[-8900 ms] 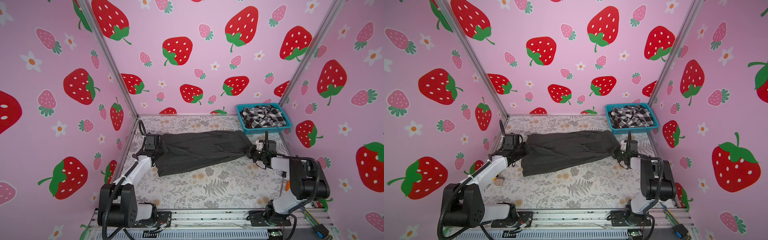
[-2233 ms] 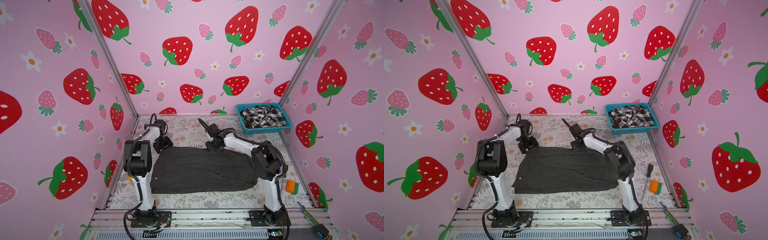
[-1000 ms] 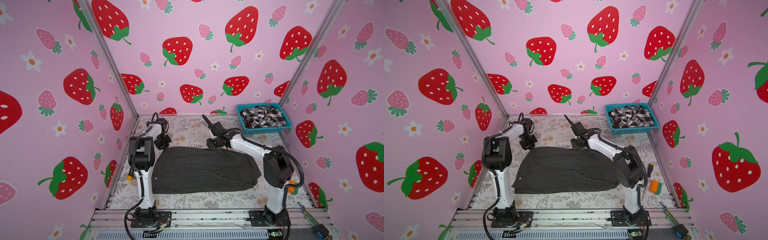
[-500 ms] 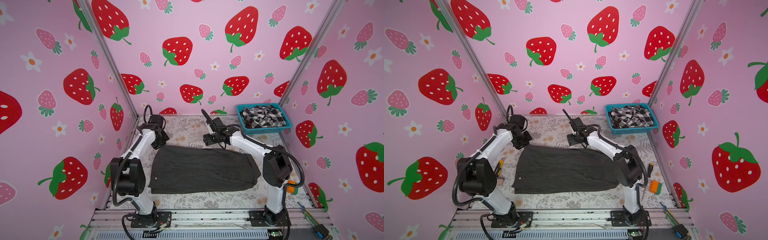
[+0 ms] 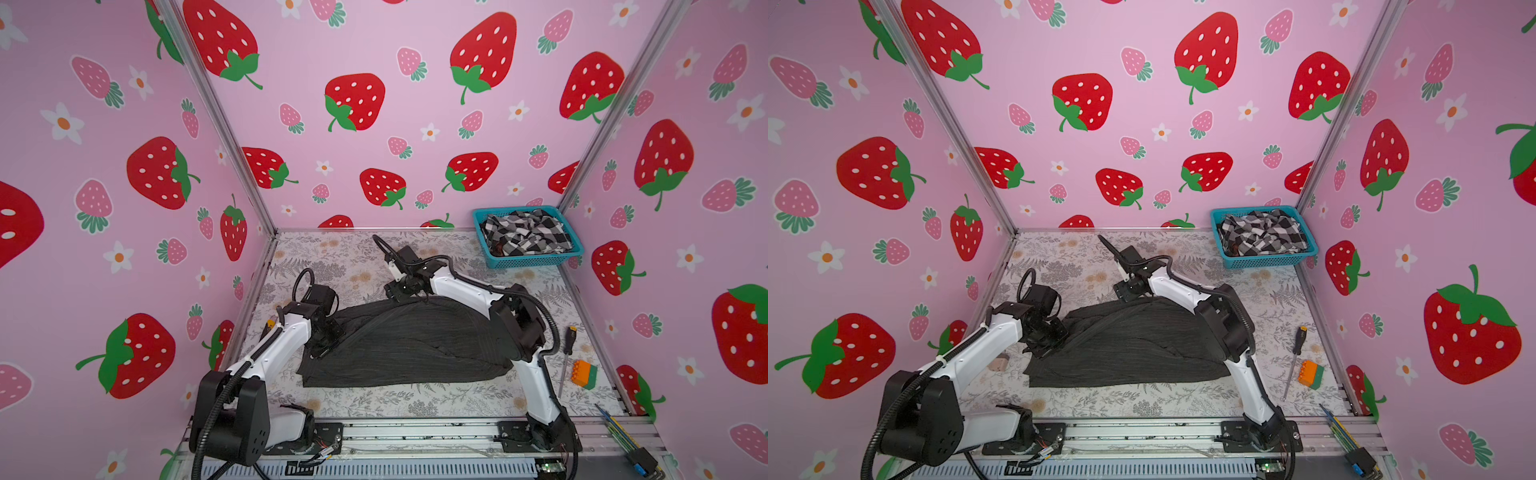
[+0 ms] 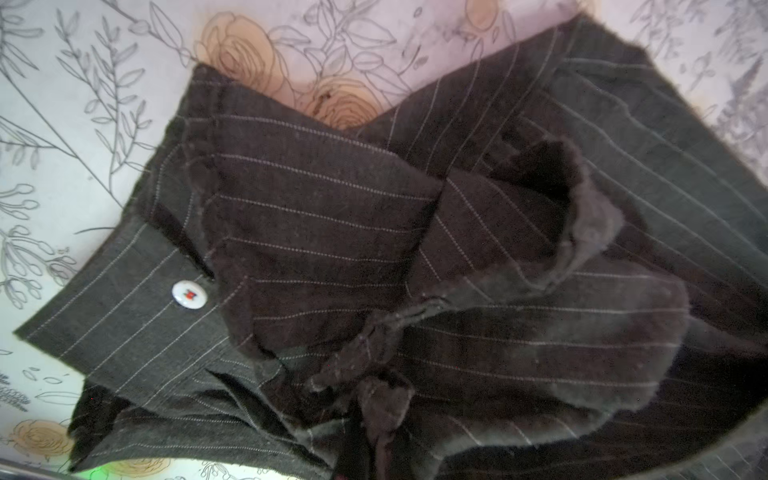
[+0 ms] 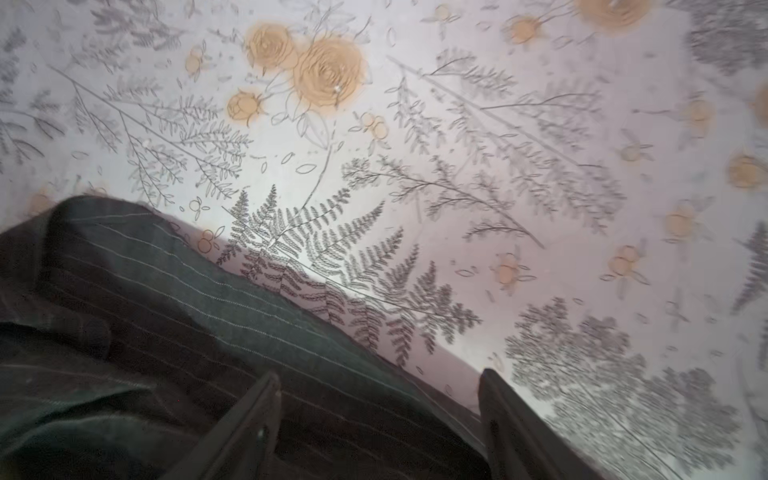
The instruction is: Fold and stack the long sleeve shirts
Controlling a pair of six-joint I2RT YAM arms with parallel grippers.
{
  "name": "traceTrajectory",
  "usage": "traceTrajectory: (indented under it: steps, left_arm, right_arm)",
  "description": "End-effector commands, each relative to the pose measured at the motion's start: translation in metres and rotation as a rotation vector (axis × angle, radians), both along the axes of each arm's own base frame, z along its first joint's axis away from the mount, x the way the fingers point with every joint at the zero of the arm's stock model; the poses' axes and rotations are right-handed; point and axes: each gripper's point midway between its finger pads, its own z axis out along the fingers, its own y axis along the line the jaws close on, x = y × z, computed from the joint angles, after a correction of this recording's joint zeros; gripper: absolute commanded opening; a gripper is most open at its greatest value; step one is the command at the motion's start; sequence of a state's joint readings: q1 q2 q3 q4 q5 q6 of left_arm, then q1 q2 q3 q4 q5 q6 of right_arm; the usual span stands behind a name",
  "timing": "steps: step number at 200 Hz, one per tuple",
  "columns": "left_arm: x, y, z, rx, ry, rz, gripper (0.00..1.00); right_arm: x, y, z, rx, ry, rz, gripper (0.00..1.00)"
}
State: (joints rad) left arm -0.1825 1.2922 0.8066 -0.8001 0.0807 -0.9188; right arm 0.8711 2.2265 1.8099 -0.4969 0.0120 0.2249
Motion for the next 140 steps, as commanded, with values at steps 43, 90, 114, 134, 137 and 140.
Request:
traceTrajectory:
  steps: [43,90,114,134,137,140]
  left_arm:
    - [-0.039,0.005,-0.022,-0.023,0.067,0.129,0.00]
    - [-0.038,0.003,-0.027,-0.024,0.087,0.116,0.00]
    - [-0.039,0.004,-0.029,-0.020,0.095,0.114,0.00]
    - [-0.040,0.005,-0.028,-0.015,0.098,0.114,0.00]
    - [-0.040,0.005,-0.028,-0.013,0.097,0.115,0.00]
    - [-0.040,0.006,-0.028,-0.012,0.096,0.116,0.00]
  right_arm:
    - [-0.032,0.048,-0.003,-0.010,-0.066,0.189,0.76]
    - [-0.022,0.029,-0.053,-0.217,-0.108,0.084,0.59]
    - [-0.021,0.035,-0.062,-0.201,-0.095,0.092,0.61]
    - [-0.023,0.037,-0.074,-0.206,-0.064,0.101,0.44]
    - [-0.023,0.038,-0.075,-0.205,-0.062,0.102,0.41]
    - [-0.023,0.037,-0.076,-0.206,-0.058,0.102,0.33]
